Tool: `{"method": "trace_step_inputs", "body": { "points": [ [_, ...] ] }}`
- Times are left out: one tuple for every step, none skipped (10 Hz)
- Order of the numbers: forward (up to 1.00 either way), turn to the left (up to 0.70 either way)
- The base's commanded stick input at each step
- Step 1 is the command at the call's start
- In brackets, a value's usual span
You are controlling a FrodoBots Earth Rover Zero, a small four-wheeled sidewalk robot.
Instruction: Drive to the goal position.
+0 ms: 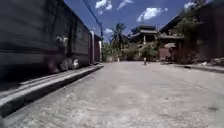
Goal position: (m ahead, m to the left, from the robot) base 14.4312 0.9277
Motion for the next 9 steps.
{"method": "trace_step_inputs", "body": {
  "points": [
    [1.0, -0.4],
    [1.0, -0.4],
    [1.0, -0.01],
    [1.0, 0.0],
    [1.0, 0.0],
    [1.0, 0.0],
    [1.0, 0.0],
    [1.0, 0.0],
    [1.0, 0.0]
  ]
}}
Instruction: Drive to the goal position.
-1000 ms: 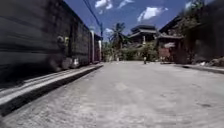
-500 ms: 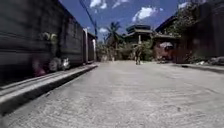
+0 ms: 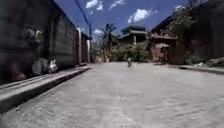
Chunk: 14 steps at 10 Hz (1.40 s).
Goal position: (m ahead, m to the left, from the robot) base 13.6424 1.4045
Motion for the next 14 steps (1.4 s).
{"method": "trace_step_inputs", "body": {
  "points": [
    [1.0, -0.17],
    [1.0, -0.4],
    [1.0, -0.4],
    [1.0, -0.4],
    [1.0, -0.4],
    [1.0, -0.4],
    [1.0, -0.4],
    [1.0, -0.4],
    [1.0, -0.4],
    [1.0, -0.4],
    [1.0, -0.36],
    [1.0, 0.0],
    [1.0, 0.0],
    [1.0, 0.0]
  ]
}}
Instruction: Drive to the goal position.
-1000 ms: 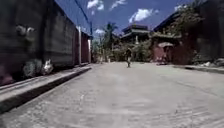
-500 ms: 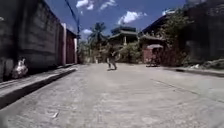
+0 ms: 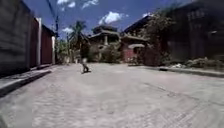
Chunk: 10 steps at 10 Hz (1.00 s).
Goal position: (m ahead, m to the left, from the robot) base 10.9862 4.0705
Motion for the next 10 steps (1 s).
{"method": "trace_step_inputs", "body": {
  "points": [
    [1.0, 0.0],
    [1.0, 0.0],
    [1.0, 0.0],
    [1.0, 0.0],
    [1.0, 0.0],
    [1.0, 0.0],
    [1.0, 0.0],
    [1.0, 0.0],
    [1.0, 0.0],
    [1.0, 0.0]
  ]
}}
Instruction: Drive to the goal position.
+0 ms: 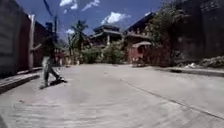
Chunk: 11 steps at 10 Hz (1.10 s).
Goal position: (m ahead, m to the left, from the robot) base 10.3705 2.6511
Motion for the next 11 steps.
{"method": "trace_step_inputs", "body": {
  "points": [
    [1.0, 0.0],
    [1.0, 0.09],
    [1.0, 0.31],
    [1.0, 0.4],
    [1.0, 0.4],
    [1.0, 0.4],
    [1.0, 0.4],
    [1.0, 0.4],
    [1.0, 0.26],
    [1.0, 0.0],
    [1.0, 0.0]
  ]
}}
